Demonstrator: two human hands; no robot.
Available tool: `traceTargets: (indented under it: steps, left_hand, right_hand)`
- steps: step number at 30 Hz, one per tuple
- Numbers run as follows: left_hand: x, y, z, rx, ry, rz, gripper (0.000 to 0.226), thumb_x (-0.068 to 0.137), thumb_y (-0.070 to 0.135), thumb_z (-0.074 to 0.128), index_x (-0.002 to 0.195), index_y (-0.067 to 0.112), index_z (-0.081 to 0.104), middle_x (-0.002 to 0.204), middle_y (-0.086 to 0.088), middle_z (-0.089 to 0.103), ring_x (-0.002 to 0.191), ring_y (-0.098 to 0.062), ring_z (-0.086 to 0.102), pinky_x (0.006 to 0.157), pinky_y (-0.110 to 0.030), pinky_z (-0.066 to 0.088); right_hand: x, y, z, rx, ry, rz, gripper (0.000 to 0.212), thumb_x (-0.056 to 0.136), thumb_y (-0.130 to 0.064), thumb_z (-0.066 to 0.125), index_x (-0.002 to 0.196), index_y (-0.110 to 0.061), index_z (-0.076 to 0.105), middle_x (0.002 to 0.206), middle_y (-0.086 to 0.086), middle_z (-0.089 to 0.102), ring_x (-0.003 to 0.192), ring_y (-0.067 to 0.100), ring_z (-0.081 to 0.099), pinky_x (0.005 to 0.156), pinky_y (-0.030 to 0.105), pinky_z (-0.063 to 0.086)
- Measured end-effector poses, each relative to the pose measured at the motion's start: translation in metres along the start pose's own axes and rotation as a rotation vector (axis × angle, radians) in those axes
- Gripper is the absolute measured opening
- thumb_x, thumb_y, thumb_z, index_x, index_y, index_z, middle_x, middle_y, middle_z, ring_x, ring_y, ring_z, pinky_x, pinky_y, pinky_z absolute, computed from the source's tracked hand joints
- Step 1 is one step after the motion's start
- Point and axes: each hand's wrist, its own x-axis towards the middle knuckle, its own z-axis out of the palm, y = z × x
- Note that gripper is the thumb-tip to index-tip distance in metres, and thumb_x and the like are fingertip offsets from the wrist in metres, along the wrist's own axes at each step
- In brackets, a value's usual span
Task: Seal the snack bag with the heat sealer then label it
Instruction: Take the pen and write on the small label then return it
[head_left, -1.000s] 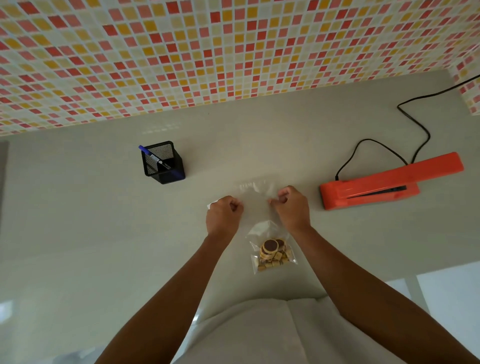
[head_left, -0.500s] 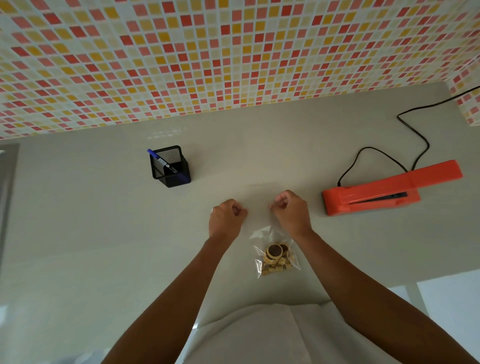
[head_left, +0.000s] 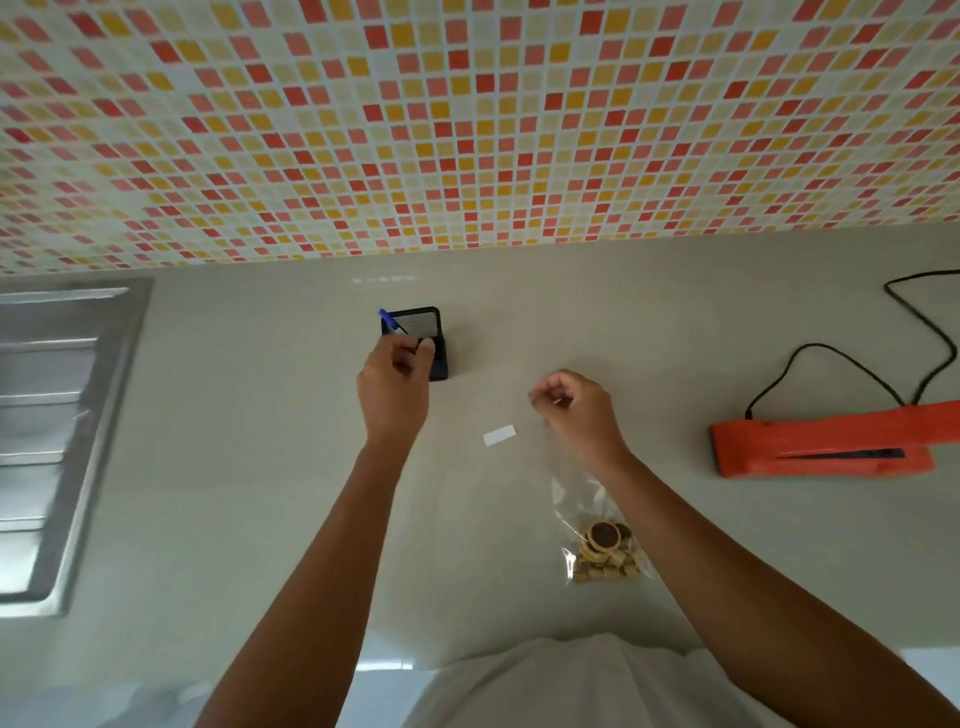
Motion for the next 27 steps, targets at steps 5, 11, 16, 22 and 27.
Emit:
traceTargets:
  steps: [5,11,16,22,27]
  left_hand:
    - [0.059,-0.005,-0.017,0.166,0.017,-0.043,0.042,0.094,0.045,0.059,0.122,0.015,0.054,0.113,-0.009,0.058,0.093,-0.016,0.056,0.078,-0.030,0.050]
    - [0.081,-0.010,-0.009,0.310,-0.028,-0.050,0.035,0.095,0.039,0.059,0.117,0.012,0.063,0.112,-0.009,0.065,0.098,-0.021,0.063,0.081,-0.035,0.053]
    - [0.082,-0.009,-0.010,0.303,-0.011,-0.023,0.023,0.094,0.031,0.063,0.103,0.010,0.070,0.099,-0.004,0.071,0.086,-0.017,0.062,0.070,-0.029,0.052]
    - [0.060,0.028,-0.035,0.053,0.069,0.104,0.018,0.095,0.026,0.063,0.099,0.009,0.066,0.085,0.001,0.068,0.070,-0.004,0.060,0.057,-0.003,0.040]
    - [0.010,0.060,-0.045,-0.280,-0.092,0.151,0.011,0.095,0.020,0.063,0.099,0.010,0.065,0.084,0.000,0.067,0.069,-0.010,0.059,0.062,-0.018,0.048]
  right_hand:
    - [0.008,-0.029,0.018,0.052,-0.080,-0.045,0.005,0.086,-0.016,0.071,0.085,-0.011,0.070,0.078,0.008,0.072,0.057,0.015,0.063,0.061,0.026,0.050]
    - [0.013,-0.042,0.026,0.070,-0.129,-0.020,0.006,0.087,-0.016,0.070,0.087,-0.011,0.070,0.079,0.010,0.072,0.052,0.010,0.062,0.054,0.018,0.044]
    - [0.009,-0.048,0.026,0.095,-0.181,0.013,0.006,0.087,-0.016,0.068,0.088,-0.010,0.070,0.081,0.012,0.072,0.053,0.011,0.062,0.057,0.021,0.046]
    - [-0.002,-0.060,0.023,0.176,-0.234,0.038,0.009,0.090,-0.014,0.064,0.090,-0.009,0.072,0.081,0.013,0.073,0.056,0.016,0.058,0.057,0.024,0.044]
    - [-0.015,-0.075,0.018,0.427,-0.387,0.107,0.018,0.097,-0.021,0.063,0.105,-0.008,0.072,0.078,0.009,0.067,0.053,0.017,0.045,0.046,0.021,0.033]
